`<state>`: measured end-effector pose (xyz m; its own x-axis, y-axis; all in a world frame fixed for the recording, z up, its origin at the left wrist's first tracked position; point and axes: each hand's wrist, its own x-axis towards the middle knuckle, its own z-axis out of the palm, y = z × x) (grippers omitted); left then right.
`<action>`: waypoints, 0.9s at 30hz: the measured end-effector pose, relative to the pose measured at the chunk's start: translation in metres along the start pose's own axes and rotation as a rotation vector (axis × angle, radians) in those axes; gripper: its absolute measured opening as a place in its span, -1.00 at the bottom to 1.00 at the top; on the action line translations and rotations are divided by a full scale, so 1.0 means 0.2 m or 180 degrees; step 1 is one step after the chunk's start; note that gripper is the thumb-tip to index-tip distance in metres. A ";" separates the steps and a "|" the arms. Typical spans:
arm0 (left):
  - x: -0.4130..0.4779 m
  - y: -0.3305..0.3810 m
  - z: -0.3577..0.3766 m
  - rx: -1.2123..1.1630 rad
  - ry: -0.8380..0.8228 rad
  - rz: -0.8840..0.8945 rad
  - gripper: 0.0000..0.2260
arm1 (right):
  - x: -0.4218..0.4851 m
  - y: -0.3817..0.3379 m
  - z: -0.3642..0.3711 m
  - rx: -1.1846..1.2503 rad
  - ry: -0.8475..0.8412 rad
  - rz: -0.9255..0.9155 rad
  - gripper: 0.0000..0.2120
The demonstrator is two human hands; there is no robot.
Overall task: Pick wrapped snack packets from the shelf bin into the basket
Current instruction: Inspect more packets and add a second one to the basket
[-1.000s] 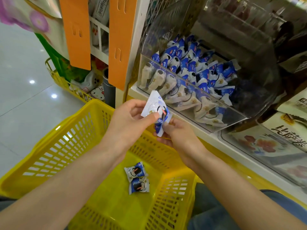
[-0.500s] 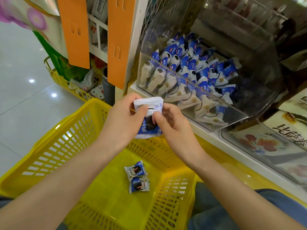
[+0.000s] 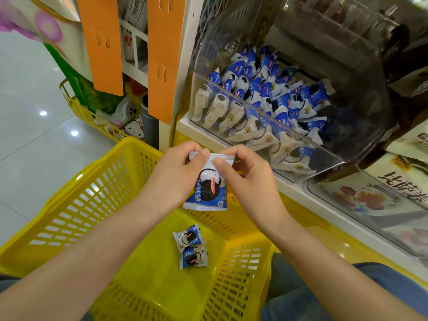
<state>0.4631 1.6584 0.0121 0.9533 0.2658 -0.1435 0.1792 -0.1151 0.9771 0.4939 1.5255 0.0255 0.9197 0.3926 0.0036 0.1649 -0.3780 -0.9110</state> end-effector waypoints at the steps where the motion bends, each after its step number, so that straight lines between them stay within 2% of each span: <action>1: 0.00 0.00 0.00 0.0009 0.0010 -0.0025 -0.75 | 0.00 0.00 0.00 -0.0320 0.0095 -0.0243 -0.97; 4: 0.00 -0.01 0.01 -0.0056 0.0012 -0.0090 -0.76 | -0.01 0.00 -0.01 -0.1116 0.0278 -0.0891 -0.96; 6: 0.00 -0.02 0.02 -0.0170 0.0006 -0.0137 -0.77 | -0.01 -0.01 -0.01 -0.1345 0.0335 -0.0974 -0.95; 8: 0.01 -0.03 0.03 -0.0191 0.0086 -0.0127 -0.84 | -0.01 0.00 -0.01 -0.1103 0.0328 -0.0680 -0.96; 10: 0.01 -0.05 0.05 -0.0117 0.0267 -0.0084 -0.92 | 0.00 0.00 -0.01 -0.0570 0.0311 -0.0124 -0.96; 12: 0.00 -0.08 0.07 0.0161 0.0422 -0.0002 -0.82 | 0.01 0.01 -0.01 -0.0331 0.0401 0.0212 -0.95; 15: -0.02 -0.11 0.09 0.0544 0.0350 0.0044 -0.80 | 0.02 0.02 -0.02 -0.0347 0.0455 0.0240 -0.91; 17: -0.02 -0.11 0.10 0.0221 0.0234 -0.0258 -0.84 | 0.02 0.02 -0.01 -0.0470 0.0360 0.0140 -0.92; 20: -0.01 -0.09 0.09 -0.0812 0.0317 -0.0986 -0.70 | 0.01 0.01 -0.01 -0.0929 0.0225 -0.0224 -0.95; 23: -0.01 -0.09 0.07 -0.1499 0.0311 -0.1638 -0.63 | -0.01 0.00 0.00 -0.1429 0.0000 -0.0770 -0.96; 25: -0.02 -0.10 0.06 -0.1755 0.0222 -0.1798 -0.66 | -0.03 0.01 0.02 -0.1743 -0.0219 -0.1008 -0.95; 27: -0.03 -0.10 0.07 -0.1813 0.0091 -0.1757 -0.79 | -0.05 0.02 0.03 -0.1949 -0.0381 -0.1145 -0.94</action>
<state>0.4565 1.6459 -0.0091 0.7549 0.1671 -0.6342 0.4649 0.5457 0.6972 0.4821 1.5255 0.0196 0.7313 0.6571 0.1828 0.6527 -0.5965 -0.4671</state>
